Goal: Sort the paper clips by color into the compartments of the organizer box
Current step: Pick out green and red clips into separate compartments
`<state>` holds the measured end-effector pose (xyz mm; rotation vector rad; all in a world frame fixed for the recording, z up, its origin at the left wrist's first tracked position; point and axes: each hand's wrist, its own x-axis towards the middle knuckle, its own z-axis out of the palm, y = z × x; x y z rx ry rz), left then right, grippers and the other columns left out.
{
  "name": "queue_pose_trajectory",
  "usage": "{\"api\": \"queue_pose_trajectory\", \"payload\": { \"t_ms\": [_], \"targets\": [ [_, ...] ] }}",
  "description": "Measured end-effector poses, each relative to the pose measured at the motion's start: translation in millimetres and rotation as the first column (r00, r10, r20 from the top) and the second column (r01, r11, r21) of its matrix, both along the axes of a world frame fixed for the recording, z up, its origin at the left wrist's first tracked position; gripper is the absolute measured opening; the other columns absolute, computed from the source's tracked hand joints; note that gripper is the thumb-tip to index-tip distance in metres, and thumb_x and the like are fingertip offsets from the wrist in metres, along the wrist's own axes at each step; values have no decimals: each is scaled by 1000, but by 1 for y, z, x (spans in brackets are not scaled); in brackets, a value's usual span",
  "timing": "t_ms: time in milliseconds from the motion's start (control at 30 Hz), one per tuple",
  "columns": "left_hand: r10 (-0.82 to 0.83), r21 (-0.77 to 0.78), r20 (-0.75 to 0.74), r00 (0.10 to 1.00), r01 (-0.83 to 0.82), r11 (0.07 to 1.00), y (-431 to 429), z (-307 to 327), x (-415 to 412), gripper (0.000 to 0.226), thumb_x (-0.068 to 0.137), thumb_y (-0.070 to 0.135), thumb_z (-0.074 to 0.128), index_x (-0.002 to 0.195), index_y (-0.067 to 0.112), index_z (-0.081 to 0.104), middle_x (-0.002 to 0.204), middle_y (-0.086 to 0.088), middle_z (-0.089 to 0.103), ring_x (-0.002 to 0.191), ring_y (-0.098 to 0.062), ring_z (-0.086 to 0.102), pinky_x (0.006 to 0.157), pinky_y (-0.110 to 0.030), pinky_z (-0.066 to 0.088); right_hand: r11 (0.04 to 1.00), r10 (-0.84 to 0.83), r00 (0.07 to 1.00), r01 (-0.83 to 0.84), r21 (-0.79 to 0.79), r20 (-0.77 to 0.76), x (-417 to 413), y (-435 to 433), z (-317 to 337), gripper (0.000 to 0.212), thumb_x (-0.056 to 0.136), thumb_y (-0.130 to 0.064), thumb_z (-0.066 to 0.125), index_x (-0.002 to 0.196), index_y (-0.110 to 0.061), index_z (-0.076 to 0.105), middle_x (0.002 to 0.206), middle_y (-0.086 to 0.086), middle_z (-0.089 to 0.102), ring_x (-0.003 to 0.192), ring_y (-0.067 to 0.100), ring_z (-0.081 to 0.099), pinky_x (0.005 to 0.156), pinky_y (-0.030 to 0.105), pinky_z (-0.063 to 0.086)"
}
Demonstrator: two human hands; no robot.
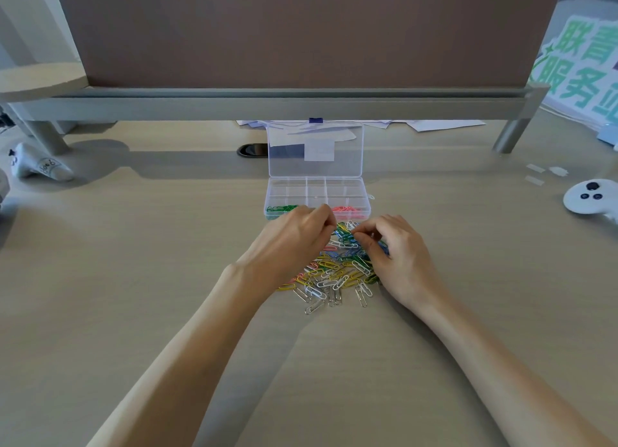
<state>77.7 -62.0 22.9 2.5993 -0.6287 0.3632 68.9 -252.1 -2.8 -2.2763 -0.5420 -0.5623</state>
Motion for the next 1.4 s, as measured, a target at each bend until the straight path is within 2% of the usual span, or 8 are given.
{"api": "queue_pose_trajectory", "payload": {
  "t_ms": [133,300,533,633,867,1067,1233,1400],
  "targets": [
    [-50,-225,-185,981,7,974,-9,0,0,12,95,15,54,97,18,65,83,9,63,79,-7,60,70,-20,47,1000,-3,999,4,21,-33,-2,1,3,4,90,-13,64,91,-16,68,81,-21,54,85,12,52,74,21,39],
    [-57,-268,-177,982,8,963,-12,2,-2,16,93,9,56,97,15,70,87,7,67,82,-1,58,67,-5,40,999,-30,998,32,42,-52,-3,1,4,5,90,-15,64,90,-17,69,79,-23,54,86,9,51,74,9,36],
    [-54,-272,-182,982,2,962,-15,1,-3,15,93,15,58,96,18,72,90,7,71,83,-2,61,73,-16,47,995,-63,997,67,77,-46,-3,-1,4,5,88,-14,67,89,-17,71,78,-23,57,82,5,52,72,5,35],
    [-51,-277,-181,982,-1,961,-15,0,-4,12,91,18,62,94,21,74,83,11,72,72,4,59,67,-13,45,992,-59,996,67,111,-70,-3,-1,5,6,87,-15,68,88,-19,72,80,-15,63,80,1,54,72,3,34],
    [-7,-348,-267,964,-90,933,-14,2,-4,8,87,21,69,90,26,74,78,11,70,65,1,56,59,-7,40,977,-50,992,73,200,-119,-5,-2,8,7,86,-18,71,89,-22,76,71,-22,61,70,-3,56,64,6,36],
    [237,-373,-191,953,-294,880,16,12,9,10,87,18,67,93,23,73,78,17,66,59,9,54,58,-5,39,954,-79,980,128,273,-185,-4,-4,10,11,89,-25,66,84,-34,71,63,-31,59,59,2,54,55,9,34],
    [437,-174,-60,897,-440,881,37,3,20,18,93,24,57,106,25,70,100,8,71,82,-20,64,69,-30,49,952,-105,967,165,259,-233,-3,-6,6,9,90,-31,64,84,-30,71,60,-22,57,59,3,53,58,13,33],
    [425,-100,-8,905,-423,900,39,-5,28,22,96,28,53,113,27,66,111,10,68,94,-18,62,68,-29,46,952,-122,967,178,248,-225,-4,-7,6,10,91,-32,62,85,-30,71,71,-15,62,63,2,55,58,12,34]
  ]
}}
